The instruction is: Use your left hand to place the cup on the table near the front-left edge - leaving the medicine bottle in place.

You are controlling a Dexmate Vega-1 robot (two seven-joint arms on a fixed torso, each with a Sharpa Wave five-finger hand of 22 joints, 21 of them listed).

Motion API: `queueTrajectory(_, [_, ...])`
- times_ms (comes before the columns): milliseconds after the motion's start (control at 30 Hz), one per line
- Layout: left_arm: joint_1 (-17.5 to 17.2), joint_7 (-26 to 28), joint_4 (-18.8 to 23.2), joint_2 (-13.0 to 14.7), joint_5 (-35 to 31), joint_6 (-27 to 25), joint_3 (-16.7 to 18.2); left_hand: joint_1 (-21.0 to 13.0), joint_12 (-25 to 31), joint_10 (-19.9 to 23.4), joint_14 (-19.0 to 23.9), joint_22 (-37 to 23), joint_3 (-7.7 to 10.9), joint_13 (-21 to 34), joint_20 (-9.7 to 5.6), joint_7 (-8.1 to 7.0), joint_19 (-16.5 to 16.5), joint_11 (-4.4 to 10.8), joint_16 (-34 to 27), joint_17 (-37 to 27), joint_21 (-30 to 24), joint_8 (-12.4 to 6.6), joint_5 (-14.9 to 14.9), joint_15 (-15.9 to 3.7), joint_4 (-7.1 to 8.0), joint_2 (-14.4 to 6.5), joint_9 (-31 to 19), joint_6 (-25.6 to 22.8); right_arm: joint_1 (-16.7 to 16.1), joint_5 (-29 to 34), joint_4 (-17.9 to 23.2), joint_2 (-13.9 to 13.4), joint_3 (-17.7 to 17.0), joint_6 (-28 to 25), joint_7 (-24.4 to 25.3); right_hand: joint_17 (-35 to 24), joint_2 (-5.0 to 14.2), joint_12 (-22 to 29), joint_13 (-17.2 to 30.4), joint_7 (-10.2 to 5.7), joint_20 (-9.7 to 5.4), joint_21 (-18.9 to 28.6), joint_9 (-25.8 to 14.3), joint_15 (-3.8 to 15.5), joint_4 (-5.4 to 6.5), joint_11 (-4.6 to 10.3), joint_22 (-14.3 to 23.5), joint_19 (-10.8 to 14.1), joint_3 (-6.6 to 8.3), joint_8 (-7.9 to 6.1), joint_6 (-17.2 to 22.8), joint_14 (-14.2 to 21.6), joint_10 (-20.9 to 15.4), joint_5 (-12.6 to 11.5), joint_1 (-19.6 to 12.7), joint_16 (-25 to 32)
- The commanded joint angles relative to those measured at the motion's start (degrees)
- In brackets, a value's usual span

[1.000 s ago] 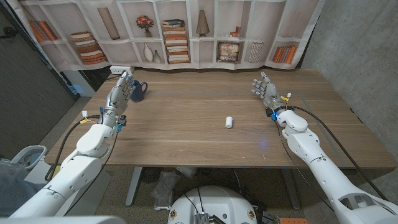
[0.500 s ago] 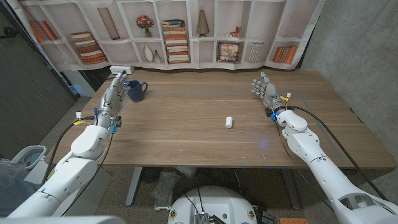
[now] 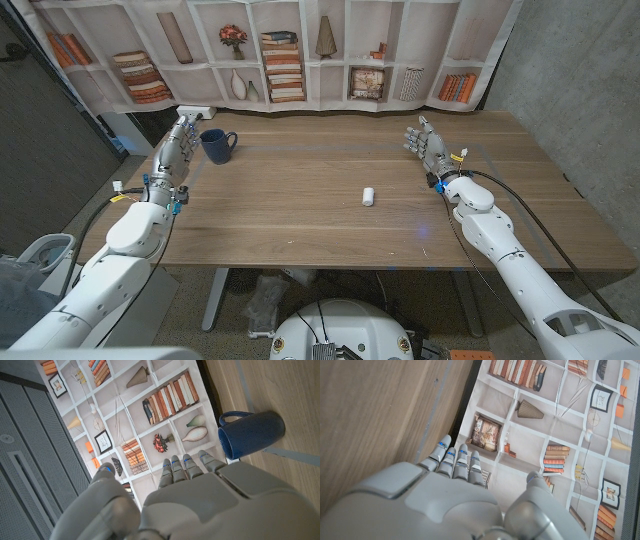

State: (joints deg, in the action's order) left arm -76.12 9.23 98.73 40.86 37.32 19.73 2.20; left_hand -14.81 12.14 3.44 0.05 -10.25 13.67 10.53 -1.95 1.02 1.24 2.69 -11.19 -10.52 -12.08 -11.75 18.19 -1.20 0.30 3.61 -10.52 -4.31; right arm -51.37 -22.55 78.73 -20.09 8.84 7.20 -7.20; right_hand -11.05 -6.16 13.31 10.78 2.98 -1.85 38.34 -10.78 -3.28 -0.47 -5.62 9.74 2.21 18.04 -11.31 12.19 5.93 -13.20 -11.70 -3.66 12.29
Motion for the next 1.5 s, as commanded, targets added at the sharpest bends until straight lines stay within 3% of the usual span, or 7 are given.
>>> queueTrajectory(33, [-0.32, 0.11, -0.61, -0.53, -0.03, 0.41, 1.34, -0.76, -0.21, 0.48, 0.27, -0.31, -0.26, 0.34, -1.72, -0.14, -0.49, 0.16, 0.03, -0.2, 0.03, 0.12, -0.16, 0.05, -0.14, 0.03, -0.19, -0.31, 0.15, 0.08, -0.15, 0.1, 0.04, 0.0, 0.13, -0.15, 0.34, -0.08, 0.26, -0.01, 0.17, -0.26, -0.09, 0.1, 0.02, -0.15, 0.11, 0.58, -0.22, -0.1, 0.37, 0.65, -0.57, -0.13, 0.05, -0.22])
queueTrajectory(1500, [-1.57, 1.68, -3.56, -2.17, 0.87, -0.19, 5.51, -1.22, 0.02, 1.8, 1.59, -0.32, -0.67, 0.35, -2.04, -0.5, -1.05, 0.73, -0.19, -0.21, -0.06, -0.2, -0.27, -0.43, -0.29, -0.17, -0.21, -1.73, 0.1, 0.2, -0.14, 0.34, 0.13, 0.77, 0.06, -0.15, 0.54, -0.12, 0.26, 0.0, 0.23, -1.2, -0.09, 0.12, -0.09, -0.08, 0.14, 0.93, -0.42, -0.08, 0.42, 0.77, -0.62, -0.1, -0.09, -0.31])
